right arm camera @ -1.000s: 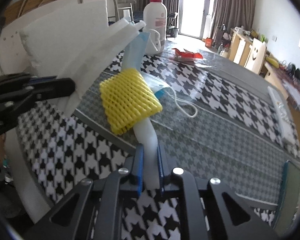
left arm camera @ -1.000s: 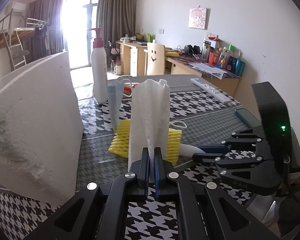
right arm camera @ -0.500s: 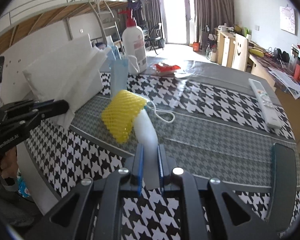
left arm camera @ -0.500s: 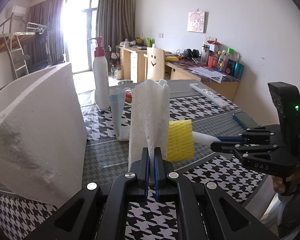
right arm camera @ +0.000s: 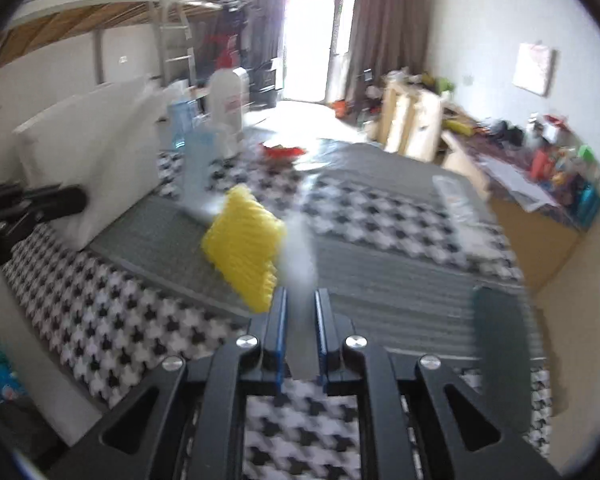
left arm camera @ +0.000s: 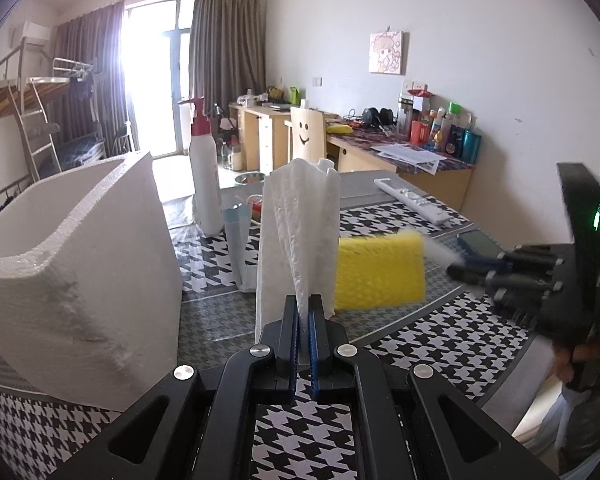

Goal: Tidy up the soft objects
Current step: 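Lift the white cloth and white roller with both grippers toward the foam box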

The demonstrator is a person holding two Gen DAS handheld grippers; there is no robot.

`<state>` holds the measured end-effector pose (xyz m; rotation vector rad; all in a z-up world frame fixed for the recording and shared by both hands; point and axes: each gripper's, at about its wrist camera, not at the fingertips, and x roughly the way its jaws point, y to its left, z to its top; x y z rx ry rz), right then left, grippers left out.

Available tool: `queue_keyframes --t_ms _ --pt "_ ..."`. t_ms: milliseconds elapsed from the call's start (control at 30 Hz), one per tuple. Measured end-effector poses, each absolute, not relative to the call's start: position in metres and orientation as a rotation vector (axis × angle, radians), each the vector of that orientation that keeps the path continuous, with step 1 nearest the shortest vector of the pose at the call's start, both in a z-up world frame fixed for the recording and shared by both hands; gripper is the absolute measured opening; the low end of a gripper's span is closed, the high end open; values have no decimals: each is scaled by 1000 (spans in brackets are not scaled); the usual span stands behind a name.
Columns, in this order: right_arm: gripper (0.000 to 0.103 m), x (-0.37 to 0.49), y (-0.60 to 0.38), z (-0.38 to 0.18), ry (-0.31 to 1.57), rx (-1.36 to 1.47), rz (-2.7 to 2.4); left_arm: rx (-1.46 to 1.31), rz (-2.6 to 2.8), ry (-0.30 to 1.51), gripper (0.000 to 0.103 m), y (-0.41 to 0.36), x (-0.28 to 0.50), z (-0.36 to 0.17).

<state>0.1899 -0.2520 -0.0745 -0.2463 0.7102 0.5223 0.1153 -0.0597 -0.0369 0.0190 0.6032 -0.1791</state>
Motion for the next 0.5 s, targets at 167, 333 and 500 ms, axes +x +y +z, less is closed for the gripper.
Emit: queue_keyframes --t_ms 167,333,500 --pt "16 187 -259 -71 704 -192 542 22 -178 595 5 -58 111 -35" --pt "16 187 -261 -65 691 -151 554 16 -169 585 5 -54 108 -32" --pt "16 184 -256 -62 681 -149 564 11 -162 583 5 -50 106 -32"
